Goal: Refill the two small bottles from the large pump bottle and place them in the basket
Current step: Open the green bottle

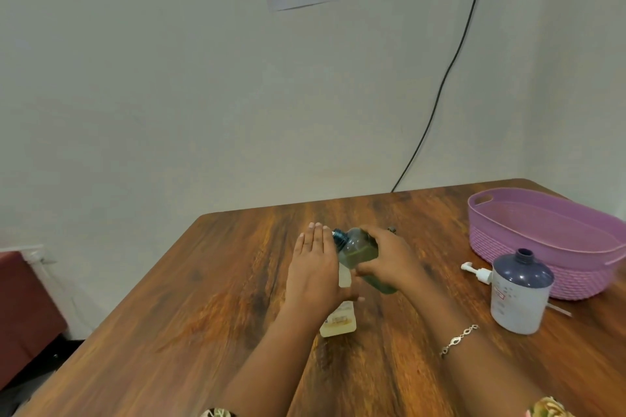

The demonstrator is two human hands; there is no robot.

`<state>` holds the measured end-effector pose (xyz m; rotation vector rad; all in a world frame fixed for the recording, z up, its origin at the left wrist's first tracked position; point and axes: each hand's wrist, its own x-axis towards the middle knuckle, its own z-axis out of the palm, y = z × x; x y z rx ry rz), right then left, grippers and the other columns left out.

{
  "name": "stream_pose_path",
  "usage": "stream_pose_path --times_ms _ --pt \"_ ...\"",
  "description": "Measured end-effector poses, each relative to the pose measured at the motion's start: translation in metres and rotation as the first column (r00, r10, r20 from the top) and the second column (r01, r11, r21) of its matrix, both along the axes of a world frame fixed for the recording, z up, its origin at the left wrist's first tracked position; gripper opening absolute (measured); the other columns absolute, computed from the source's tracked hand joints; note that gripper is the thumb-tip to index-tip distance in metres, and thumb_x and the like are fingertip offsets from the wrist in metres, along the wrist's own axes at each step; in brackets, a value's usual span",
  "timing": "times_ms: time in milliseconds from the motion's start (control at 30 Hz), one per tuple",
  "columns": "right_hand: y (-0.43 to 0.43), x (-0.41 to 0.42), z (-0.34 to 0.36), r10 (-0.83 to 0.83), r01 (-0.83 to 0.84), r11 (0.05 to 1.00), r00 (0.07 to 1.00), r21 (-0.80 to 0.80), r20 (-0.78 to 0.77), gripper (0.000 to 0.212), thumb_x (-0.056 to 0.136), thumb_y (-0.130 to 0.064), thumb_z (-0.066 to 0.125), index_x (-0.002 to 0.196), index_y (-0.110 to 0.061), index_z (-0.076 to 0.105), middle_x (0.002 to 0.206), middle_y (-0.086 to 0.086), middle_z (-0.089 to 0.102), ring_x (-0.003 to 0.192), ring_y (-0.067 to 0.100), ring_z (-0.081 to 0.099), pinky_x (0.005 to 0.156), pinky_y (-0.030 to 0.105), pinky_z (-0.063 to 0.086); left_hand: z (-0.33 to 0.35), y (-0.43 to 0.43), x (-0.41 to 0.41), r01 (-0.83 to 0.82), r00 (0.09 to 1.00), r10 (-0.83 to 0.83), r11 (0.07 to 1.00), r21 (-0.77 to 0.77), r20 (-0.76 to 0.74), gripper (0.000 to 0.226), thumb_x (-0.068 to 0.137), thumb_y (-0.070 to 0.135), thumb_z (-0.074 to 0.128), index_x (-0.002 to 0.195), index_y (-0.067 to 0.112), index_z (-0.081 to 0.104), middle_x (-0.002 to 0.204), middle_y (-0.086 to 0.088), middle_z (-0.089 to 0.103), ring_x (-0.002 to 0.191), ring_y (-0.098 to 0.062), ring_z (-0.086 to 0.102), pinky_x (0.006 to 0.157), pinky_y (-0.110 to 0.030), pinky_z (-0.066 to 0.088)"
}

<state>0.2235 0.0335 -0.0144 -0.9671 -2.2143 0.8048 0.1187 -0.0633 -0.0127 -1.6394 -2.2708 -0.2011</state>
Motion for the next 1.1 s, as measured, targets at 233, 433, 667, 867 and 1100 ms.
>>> stream_pose_path --times_ms 233,433,667,867,1100 --pt "-0.003 -0.001 0.005 -0.027 0.027 0.999 1.0 0.017 0.013 0.081 0.064 -0.023 0.08 0.135 -0.022 0.04 0.129 -0.001 0.052 0.113 0.018 0.05 0.093 0.033 0.041 0.016 0.002 -0.001 0.002 0.999 -0.003 1.0 -0.022 -0.045 0.109 0.077 0.068 0.052 0.148 0.002 0.002 0.157 -0.014 0.005 0.145 -0.025 0.001 0.116 -0.036 -0.002" --pt "-0.002 -0.001 0.005 -0.026 0.026 1.0 0.999 0.005 0.033 0.079 0.065 -0.024 0.078 0.134 -0.023 0.041 0.129 -0.001 0.052 0.113 0.018 0.049 0.088 0.029 0.04 0.015 0.005 0.002 -0.027 0.997 0.025 0.999 -0.034 -0.069 0.105 0.079 0.059 0.058 0.147 0.0 0.004 0.156 -0.017 0.01 0.145 -0.028 0.005 0.116 -0.038 0.003" --pt "-0.001 0.0 0.0 0.001 -0.001 1.0 1.0 -0.003 -0.001 0.077 0.066 -0.022 0.078 0.133 -0.022 0.041 0.128 -0.001 0.052 0.106 0.012 0.048 0.08 0.022 0.034 0.015 0.003 -0.003 -0.001 0.995 -0.007 0.997 -0.083 -0.098 0.111 0.076 0.067 0.055 0.147 0.0 0.002 0.156 -0.017 0.008 0.145 -0.029 0.004 0.116 -0.038 0.0" --pt "0.001 -0.001 0.003 -0.018 0.019 0.999 1.0 0.046 -0.021 0.075 0.064 -0.024 0.079 0.131 -0.024 0.044 0.124 -0.002 0.054 0.102 0.01 0.047 0.082 0.024 0.036 0.022 0.004 -0.001 0.001 0.998 -0.005 0.998 -0.055 -0.067 0.112 0.074 0.067 0.057 0.147 0.0 0.005 0.156 -0.016 0.011 0.145 -0.027 0.005 0.117 -0.038 0.002" --pt "-0.001 -0.001 -0.005 -0.015 0.016 0.999 0.999 0.046 -0.033 0.071 0.063 -0.019 0.079 0.127 -0.022 0.048 0.122 0.0 0.056 0.093 0.007 0.042 0.081 0.027 0.038 0.012 -0.001 0.006 -0.049 0.991 0.033 0.992 -0.12 -0.126 0.122 0.068 0.069 0.062 0.145 -0.004 0.002 0.154 -0.021 0.012 0.143 -0.034 0.008 0.118 -0.042 0.004"
